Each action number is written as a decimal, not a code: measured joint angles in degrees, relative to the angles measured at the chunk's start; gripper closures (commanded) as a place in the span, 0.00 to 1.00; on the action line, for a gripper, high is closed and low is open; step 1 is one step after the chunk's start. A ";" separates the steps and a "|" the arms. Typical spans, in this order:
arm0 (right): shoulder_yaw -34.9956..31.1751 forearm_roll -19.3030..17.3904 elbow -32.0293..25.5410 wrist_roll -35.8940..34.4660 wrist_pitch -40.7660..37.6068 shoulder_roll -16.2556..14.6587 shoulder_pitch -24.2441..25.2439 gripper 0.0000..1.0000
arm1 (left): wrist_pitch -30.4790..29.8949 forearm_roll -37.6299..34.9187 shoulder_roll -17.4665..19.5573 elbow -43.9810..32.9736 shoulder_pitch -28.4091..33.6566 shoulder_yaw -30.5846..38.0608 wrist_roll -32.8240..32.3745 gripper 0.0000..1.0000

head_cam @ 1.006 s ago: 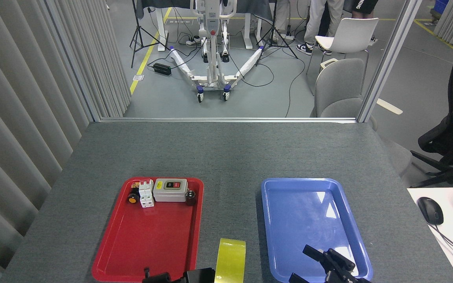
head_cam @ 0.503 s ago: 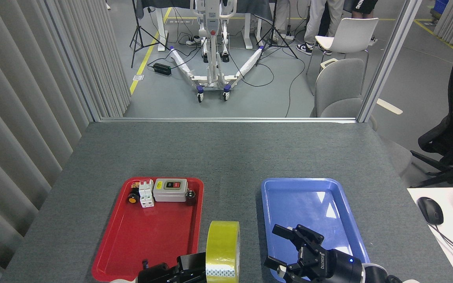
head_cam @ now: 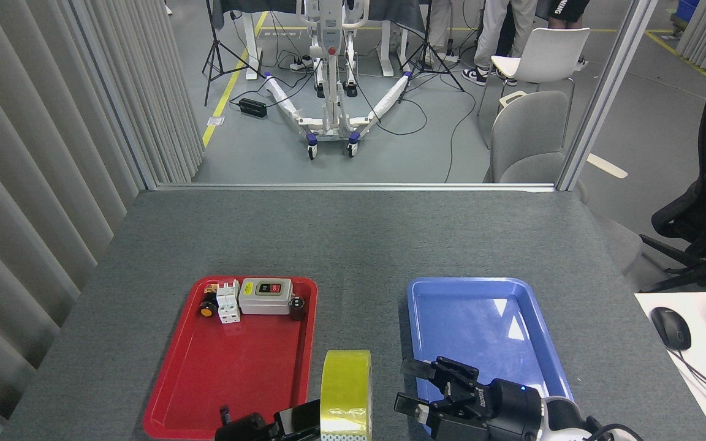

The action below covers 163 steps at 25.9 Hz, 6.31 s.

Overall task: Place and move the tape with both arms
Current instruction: 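Move the right gripper to the tape roll held by the left gripper, then grasp the tape roll with the right gripper and release the left gripper, then carry the tape roll with the right gripper over the blue tray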

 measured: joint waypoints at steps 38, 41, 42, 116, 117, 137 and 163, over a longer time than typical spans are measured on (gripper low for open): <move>4.08 8.57 0.06 4.54 -0.01 5.09 -4.22 0.38 | -16.12 -0.69 -0.01 5.01 -0.55 -0.02 -6.38 1.00; 4.39 8.65 -0.11 4.68 -0.03 4.99 -4.21 0.38 | -16.10 -1.61 -0.03 5.36 -0.68 0.03 -6.67 1.00; 4.46 8.66 -0.18 4.72 -0.07 4.95 -4.21 0.38 | -16.10 -2.05 -0.04 5.48 -0.72 0.06 -6.67 1.00; 4.57 11.21 0.76 4.57 -0.01 3.85 -1.82 0.92 | -16.63 -6.15 -0.18 8.82 -3.23 3.40 -8.45 0.01; 4.57 11.21 0.77 4.55 -0.01 3.86 -1.82 0.92 | -16.69 -6.18 -0.18 8.89 -3.22 3.50 -8.45 0.01; -15.63 11.48 0.61 4.54 -0.01 2.62 6.35 0.93 | -17.54 -15.45 -0.26 8.51 -5.33 16.68 9.68 0.00; -2.47 11.98 13.92 24.97 59.75 -7.73 -13.26 0.96 | 30.83 -91.56 0.12 1.49 -2.46 -2.13 82.33 0.00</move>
